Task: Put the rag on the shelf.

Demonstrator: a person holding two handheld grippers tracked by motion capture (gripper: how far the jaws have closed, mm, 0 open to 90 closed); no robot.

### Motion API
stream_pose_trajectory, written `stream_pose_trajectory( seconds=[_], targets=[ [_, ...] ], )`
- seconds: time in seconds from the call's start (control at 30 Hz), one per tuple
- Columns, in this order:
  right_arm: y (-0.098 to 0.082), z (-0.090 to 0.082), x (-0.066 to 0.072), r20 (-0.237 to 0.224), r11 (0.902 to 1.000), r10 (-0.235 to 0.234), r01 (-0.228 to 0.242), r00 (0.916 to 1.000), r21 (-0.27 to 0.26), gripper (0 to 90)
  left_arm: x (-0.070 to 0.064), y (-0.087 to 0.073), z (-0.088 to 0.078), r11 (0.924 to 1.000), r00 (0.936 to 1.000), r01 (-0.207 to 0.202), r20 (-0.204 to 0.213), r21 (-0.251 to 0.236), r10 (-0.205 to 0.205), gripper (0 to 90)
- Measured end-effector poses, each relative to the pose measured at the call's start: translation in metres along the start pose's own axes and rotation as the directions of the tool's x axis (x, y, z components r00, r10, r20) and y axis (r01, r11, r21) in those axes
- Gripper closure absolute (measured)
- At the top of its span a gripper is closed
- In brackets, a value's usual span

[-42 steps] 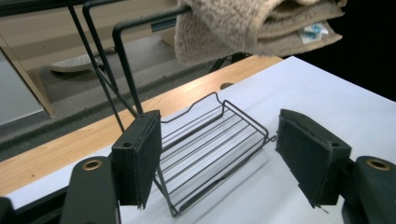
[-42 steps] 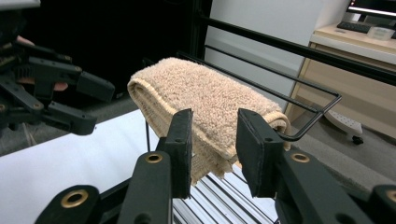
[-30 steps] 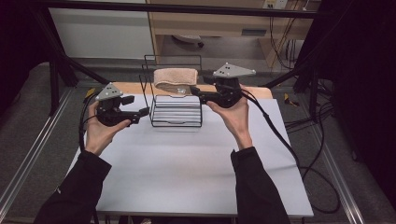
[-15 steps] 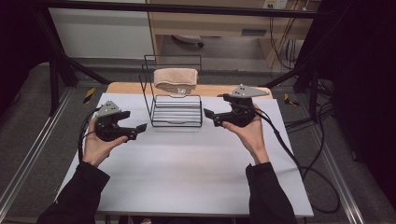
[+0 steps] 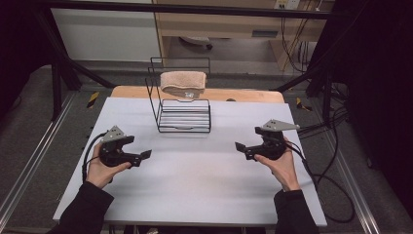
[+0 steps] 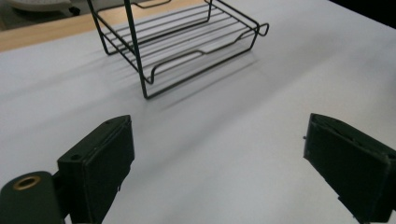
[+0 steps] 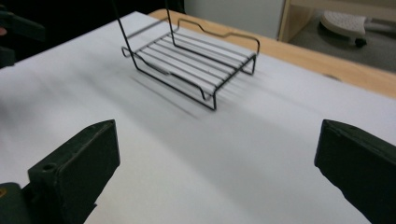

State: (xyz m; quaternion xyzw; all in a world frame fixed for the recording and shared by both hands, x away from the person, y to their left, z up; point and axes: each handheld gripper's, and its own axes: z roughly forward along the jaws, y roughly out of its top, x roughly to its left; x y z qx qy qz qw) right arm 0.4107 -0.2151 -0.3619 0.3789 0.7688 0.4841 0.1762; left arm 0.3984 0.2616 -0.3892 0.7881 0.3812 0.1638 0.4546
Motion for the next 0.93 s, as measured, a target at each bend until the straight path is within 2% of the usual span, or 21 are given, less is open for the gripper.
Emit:
stream_pose_trajectory(
  seconds=[0.3, 0.43, 0.53, 0.7, 0.77, 0.93],
  targets=[
    [-0.058, -0.016, -0.02, 0.016, 0.997, 0.065, -0.065, 0.9978, 0.042, 0.6, 0.003, -0.028, -0.001, 0.9996, 0.9999, 0.005, 0.01, 0.028, -0.006, 8.3],
    [-0.075, -0.023, -0.026, 0.027, 0.9957, 0.053, -0.055, 0.9982, 0.074, 0.6, 0.005, -0.038, -0.003, 0.9994, 0.9999, 0.006, 0.013, 0.035, -0.006, 8.3],
    [-0.087, -0.028, -0.028, 0.003, 0.9947, 0.073, -0.073, 0.9973, 0.072, 0.6, 0.005, -0.042, -0.004, 0.9991, 1.0, -0.001, 0.007, 0.043, 0.001, 8.3],
    [-0.101, -0.033, -0.03, -0.003, 0.9936, 0.075, -0.075, 0.9971, 0.085, 0.6, 0.006, -0.049, -0.003, 0.9991, 0.9999, 0.014, 0.008, 0.041, -0.014, 8.3],
    [-0.103, -0.033, -0.03, -0.003, 0.992, 0.088, -0.087, 0.9961, 0.091, 0.6, 0.006, -0.051, -0.003, 0.9988, 0.9999, 0.01, 0.009, 0.048, -0.01, 8.3],
    [-0.104, -0.033, -0.03, -0.004, 0.9925, 0.077, -0.077, 0.997, 0.095, 0.6, 0.006, -0.053, -0.003, 0.9987, 0.9999, 0.012, 0.007, 0.05, -0.013, 8.3]
  ],
)
